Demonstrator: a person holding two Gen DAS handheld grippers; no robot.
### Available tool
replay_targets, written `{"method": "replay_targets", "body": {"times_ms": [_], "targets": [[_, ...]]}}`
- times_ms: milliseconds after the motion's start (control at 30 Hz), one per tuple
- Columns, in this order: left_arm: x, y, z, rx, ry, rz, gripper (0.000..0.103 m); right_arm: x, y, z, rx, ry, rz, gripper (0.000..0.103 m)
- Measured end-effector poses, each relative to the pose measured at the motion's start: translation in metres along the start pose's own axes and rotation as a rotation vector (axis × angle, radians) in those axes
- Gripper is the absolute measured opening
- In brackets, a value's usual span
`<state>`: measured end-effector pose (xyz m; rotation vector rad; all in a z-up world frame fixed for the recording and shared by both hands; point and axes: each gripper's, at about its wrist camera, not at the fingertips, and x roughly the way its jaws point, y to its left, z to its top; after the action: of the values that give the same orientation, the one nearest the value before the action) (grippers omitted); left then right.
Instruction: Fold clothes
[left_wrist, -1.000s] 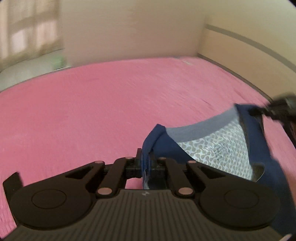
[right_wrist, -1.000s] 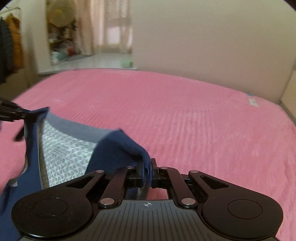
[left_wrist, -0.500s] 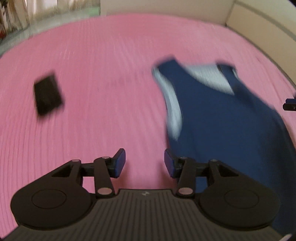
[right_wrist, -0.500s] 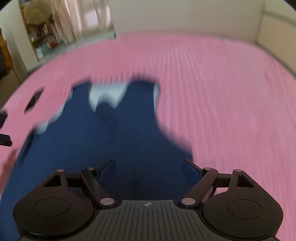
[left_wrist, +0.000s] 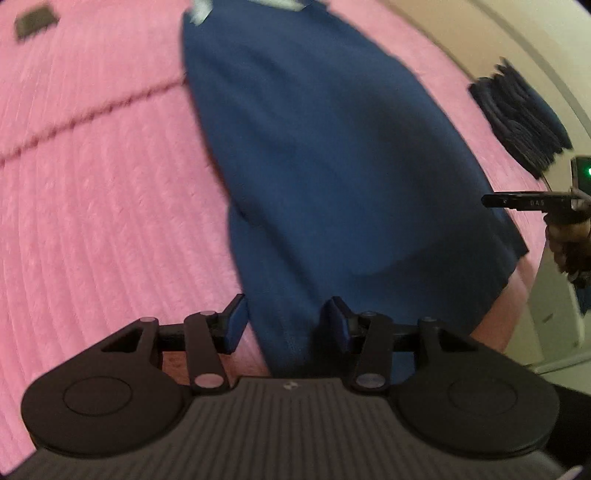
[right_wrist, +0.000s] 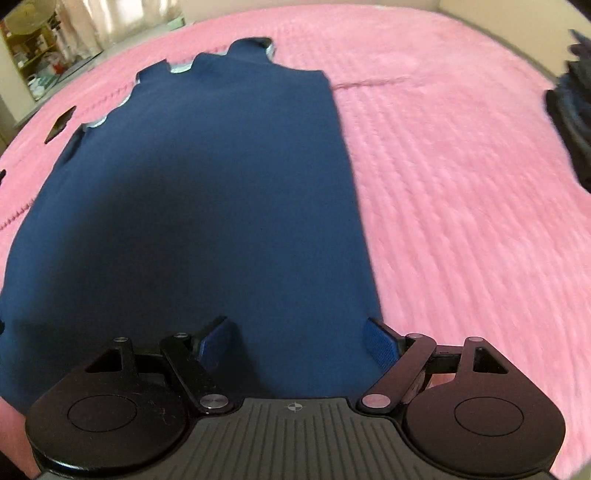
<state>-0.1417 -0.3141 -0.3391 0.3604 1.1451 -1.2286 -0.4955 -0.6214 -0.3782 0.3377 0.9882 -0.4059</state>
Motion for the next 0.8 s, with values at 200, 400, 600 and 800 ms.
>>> {"method": "replay_targets", "body": {"times_ms": [200,400,600,800], "targets": [[-0.013,0.004,-0.022,0.055,-0.081,-0.061,0.040,-0.009,0.008,-0.040,0.003,-0.072,-0.072,0.081],[-0.019,0.007,-0.048,0.130,-0.202,-0.062,0.039,0.002,0.004,-0.066,-0.009,-0.247,-0.042,0.081],[-0.025,0.002,-0.062,0.042,-0.278,-0.047,0.031,-0.010,-0.015,-0.075,0.010,-0.336,0.065,0.081],[-0.036,-0.019,-0.084,-0.044,-0.235,0.003,0.035,-0.039,-0.034,-0.094,0.034,-0.275,0.140,0.081]]}}
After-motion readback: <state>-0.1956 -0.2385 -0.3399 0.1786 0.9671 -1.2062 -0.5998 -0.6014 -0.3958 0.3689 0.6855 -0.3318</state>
